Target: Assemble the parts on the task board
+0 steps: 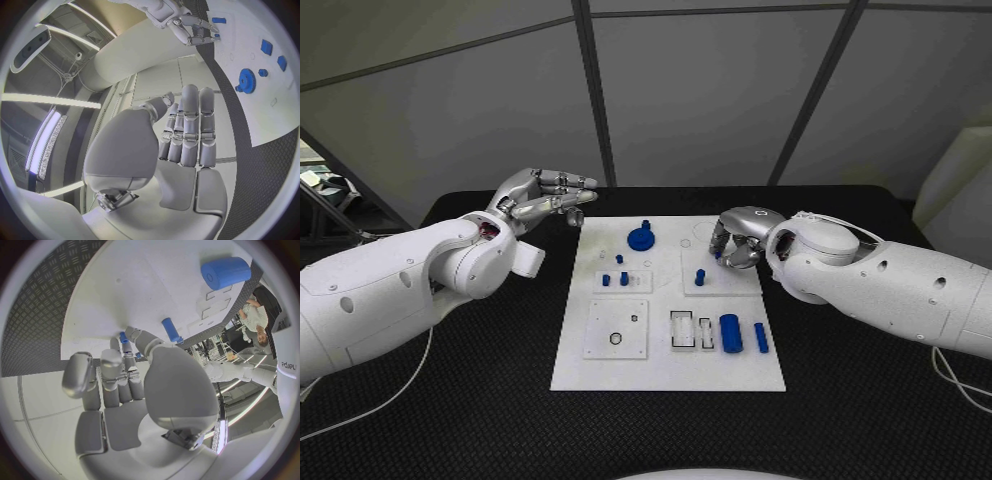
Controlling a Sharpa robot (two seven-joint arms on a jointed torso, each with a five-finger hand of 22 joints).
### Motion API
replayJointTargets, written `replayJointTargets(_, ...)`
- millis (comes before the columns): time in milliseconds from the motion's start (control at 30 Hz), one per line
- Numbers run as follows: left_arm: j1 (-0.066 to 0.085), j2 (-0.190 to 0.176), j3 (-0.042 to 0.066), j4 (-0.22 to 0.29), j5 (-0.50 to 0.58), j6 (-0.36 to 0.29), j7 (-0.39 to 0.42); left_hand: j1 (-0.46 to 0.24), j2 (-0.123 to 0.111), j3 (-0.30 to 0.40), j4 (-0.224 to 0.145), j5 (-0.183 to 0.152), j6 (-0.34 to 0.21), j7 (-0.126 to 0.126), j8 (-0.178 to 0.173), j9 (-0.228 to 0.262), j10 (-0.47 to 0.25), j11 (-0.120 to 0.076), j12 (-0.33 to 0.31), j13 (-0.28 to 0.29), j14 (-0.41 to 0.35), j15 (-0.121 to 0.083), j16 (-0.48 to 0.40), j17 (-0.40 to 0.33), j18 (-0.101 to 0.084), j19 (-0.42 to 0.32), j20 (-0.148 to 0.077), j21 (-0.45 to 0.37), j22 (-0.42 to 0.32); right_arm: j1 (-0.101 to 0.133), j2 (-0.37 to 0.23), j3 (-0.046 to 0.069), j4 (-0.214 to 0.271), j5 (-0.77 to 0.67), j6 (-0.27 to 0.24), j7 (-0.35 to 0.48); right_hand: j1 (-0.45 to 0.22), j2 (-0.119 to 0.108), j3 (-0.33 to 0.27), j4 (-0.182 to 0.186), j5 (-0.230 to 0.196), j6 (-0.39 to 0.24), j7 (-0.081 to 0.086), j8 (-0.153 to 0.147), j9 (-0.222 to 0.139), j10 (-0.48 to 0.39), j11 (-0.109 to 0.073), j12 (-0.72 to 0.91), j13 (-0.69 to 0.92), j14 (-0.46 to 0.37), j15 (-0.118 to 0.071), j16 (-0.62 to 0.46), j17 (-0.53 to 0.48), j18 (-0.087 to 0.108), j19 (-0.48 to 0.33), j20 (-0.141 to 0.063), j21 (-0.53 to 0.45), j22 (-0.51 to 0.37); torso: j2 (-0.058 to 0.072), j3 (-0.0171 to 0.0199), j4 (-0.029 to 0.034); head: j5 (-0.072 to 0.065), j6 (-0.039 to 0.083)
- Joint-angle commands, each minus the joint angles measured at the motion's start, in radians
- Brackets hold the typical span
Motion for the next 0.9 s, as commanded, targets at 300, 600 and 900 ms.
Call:
replayJointTargets(300, 0.001, -0.002, 0.001, 0.000, 0.031, -0.003, 0.023, 0.000, 0.012, -0.005, -0.003, -0.001, 0.005, 0.000, -0.006, 0.002, 0.009, 0.001, 0.006, 0.003, -0.006, -0.002, -0.011, -0.003, -0.011, -0.004, 0.000, -0.009, -0.003, -0.012, 0.008, -0.002, -0.006, -0.048, 0.045, -0.028, 0.024, 0.051, 0.030, -0.022, 0.008, 0.049, -0.012, 0.014, 0.011, 0.062, -0.015, 0.017, 0.007, 0.033, -0.012, 0.071, 0.055, -0.032, 0.043, -0.012, 0.084, 0.102, -0.001, 0.0008, 0.0001, -0.002, -0.005)
replayJointTargets(600, 0.000, -0.003, 0.001, -0.006, 0.031, -0.003, 0.021, 0.001, 0.012, -0.005, -0.003, -0.001, 0.005, 0.000, -0.006, 0.002, 0.010, 0.001, 0.006, 0.003, -0.006, -0.002, -0.012, -0.003, -0.011, -0.004, 0.000, -0.009, -0.003, -0.015, 0.004, -0.002, 0.010, -0.082, -0.037, -0.039, 0.026, 0.069, 0.116, -0.060, -0.113, 0.078, -0.018, 0.010, 0.024, 0.100, -0.024, 0.012, 0.015, 0.022, -0.020, 0.057, 0.014, -0.045, 0.069, -0.021, 0.140, 0.169, -0.001, 0.0014, -0.0007, -0.003, -0.007)
replayJointTargets(900, 0.000, -0.001, 0.001, -0.014, 0.031, -0.003, 0.020, 0.001, 0.012, -0.005, -0.003, -0.001, 0.006, 0.000, -0.007, 0.002, 0.010, 0.001, 0.006, 0.003, -0.006, -0.001, -0.013, -0.003, -0.011, -0.004, 0.000, -0.010, -0.004, -0.016, -0.018, -0.001, 0.060, -0.086, -0.132, -0.027, 0.017, 0.064, 0.126, -0.063, -0.115, 0.085, -0.020, 0.010, 0.028, 0.108, -0.026, 0.011, 0.018, 0.022, -0.021, 0.064, 0.014, -0.051, 0.083, -0.022, 0.160, 0.195, -0.003, 0.0000, -0.0001, -0.006, -0.007)
